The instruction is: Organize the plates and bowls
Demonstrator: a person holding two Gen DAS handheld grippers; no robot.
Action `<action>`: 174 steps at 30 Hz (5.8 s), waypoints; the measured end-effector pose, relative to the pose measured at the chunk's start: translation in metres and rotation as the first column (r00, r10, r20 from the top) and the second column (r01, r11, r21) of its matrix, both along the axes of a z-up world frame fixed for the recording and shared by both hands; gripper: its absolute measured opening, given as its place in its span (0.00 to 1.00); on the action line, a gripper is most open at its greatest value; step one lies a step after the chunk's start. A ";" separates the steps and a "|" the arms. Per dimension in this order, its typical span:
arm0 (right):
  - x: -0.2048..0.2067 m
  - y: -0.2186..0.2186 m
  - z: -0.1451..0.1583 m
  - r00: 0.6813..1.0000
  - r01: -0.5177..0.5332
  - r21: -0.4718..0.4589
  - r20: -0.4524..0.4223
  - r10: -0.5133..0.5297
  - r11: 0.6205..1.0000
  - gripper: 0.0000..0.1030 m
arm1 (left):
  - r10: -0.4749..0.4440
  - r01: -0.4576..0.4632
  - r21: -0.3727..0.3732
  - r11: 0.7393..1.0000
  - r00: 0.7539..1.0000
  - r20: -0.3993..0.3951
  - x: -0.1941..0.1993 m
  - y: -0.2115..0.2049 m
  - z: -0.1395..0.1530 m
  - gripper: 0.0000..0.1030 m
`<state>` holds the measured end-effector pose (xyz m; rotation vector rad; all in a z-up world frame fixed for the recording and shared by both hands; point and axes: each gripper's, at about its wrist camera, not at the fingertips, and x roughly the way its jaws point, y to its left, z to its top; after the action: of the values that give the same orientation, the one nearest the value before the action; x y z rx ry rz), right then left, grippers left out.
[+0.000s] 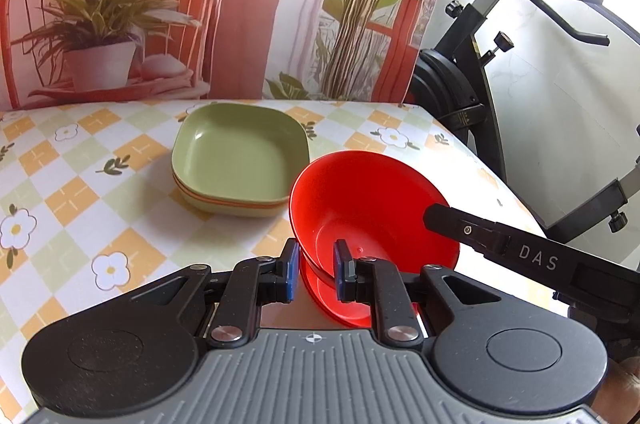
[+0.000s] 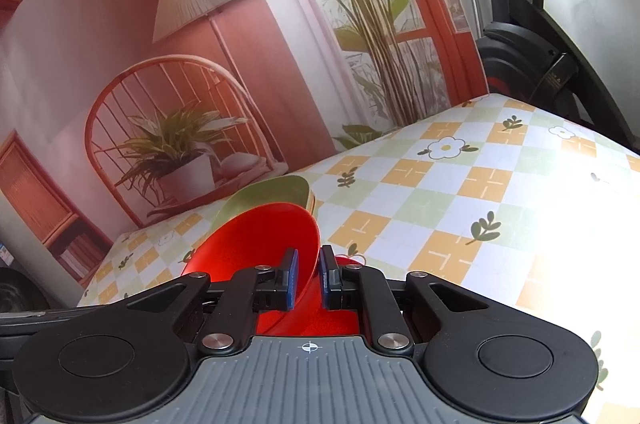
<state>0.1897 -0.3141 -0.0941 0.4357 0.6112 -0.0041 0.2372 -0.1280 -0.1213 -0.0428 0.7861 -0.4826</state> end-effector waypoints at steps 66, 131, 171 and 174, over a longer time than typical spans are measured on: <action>0.026 -0.045 0.017 0.995 0.080 -0.110 0.076 -0.071 0.991 0.18 | 0.085 -0.085 -0.011 0.996 0.996 0.035 0.033 0.009 0.007 0.24; 0.021 -0.027 -0.054 0.990 -0.076 -0.001 -0.119 0.076 0.997 0.09 | -0.012 0.001 -0.073 0.997 0.988 -0.154 0.018 -0.011 -0.063 0.25; 0.184 0.034 -0.027 0.975 -0.191 -0.031 -0.122 0.186 0.981 0.10 | 0.046 -0.046 -0.036 0.998 0.999 -0.024 0.138 0.043 -0.007 0.25; 0.186 0.035 -0.032 0.974 -0.190 -0.043 -0.132 0.183 0.981 0.10 | 0.043 -0.044 -0.028 0.999 0.999 -0.029 0.141 0.042 -0.013 0.25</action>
<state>0.3759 -0.2790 -0.1263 0.3244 0.7741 0.1308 0.3778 -0.0861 -0.1346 -0.0938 0.8049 -0.4529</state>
